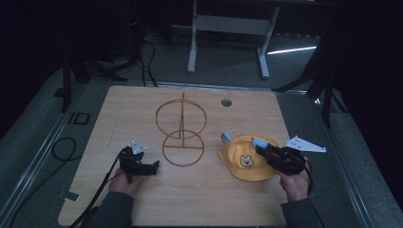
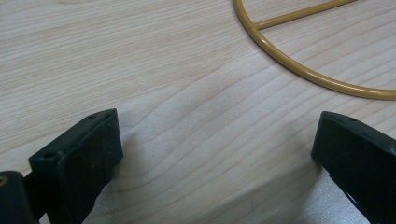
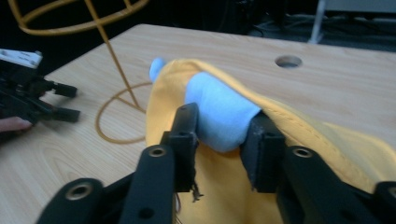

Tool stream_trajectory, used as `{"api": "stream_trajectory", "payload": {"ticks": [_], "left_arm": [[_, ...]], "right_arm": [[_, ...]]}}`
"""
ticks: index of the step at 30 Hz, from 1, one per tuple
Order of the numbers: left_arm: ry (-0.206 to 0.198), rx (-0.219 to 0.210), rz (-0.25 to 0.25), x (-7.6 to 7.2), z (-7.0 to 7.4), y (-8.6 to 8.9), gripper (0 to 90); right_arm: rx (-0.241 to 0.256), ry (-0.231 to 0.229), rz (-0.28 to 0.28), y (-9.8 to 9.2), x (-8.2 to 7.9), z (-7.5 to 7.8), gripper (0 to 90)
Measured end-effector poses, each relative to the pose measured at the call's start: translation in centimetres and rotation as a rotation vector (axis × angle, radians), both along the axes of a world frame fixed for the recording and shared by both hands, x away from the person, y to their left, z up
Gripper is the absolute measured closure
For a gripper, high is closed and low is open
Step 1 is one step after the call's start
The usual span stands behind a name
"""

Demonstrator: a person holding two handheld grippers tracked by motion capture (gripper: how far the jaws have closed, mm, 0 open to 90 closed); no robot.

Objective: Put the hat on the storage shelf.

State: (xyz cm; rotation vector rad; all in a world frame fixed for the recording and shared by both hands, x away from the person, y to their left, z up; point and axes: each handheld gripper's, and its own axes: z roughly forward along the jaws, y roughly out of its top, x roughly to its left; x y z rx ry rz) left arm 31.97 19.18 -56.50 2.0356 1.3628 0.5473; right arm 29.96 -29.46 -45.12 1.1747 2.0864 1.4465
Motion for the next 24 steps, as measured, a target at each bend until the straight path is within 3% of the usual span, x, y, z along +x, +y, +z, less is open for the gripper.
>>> {"api": "stream_trajectory", "payload": {"ticks": [5, 8, 12, 24], "left_arm": [[0.0, 0.001, -0.001, 0.0, 0.0, 0.0, 1.9], [0.0, 0.001, 0.0, 0.0, 0.0, 0.0, 1.9], [0.0, 0.0, 0.0, 0.0, 0.0, 0.0, 1.9], [0.0, 0.0, 0.0, 0.0, 0.0, 0.0, 1.9]], "right_arm": [[-0.058, 0.008, -0.01, -0.5, -0.5, -0.5, 57.3], [-0.023, 0.015, 0.018, -0.8, -0.9, -0.3, 57.3], [-0.085, -0.013, 0.022, -0.6, -1.2, 0.6, 56.8], [-0.201, 0.004, 0.032, -0.7, 0.4, 1.6, 53.8]]}}
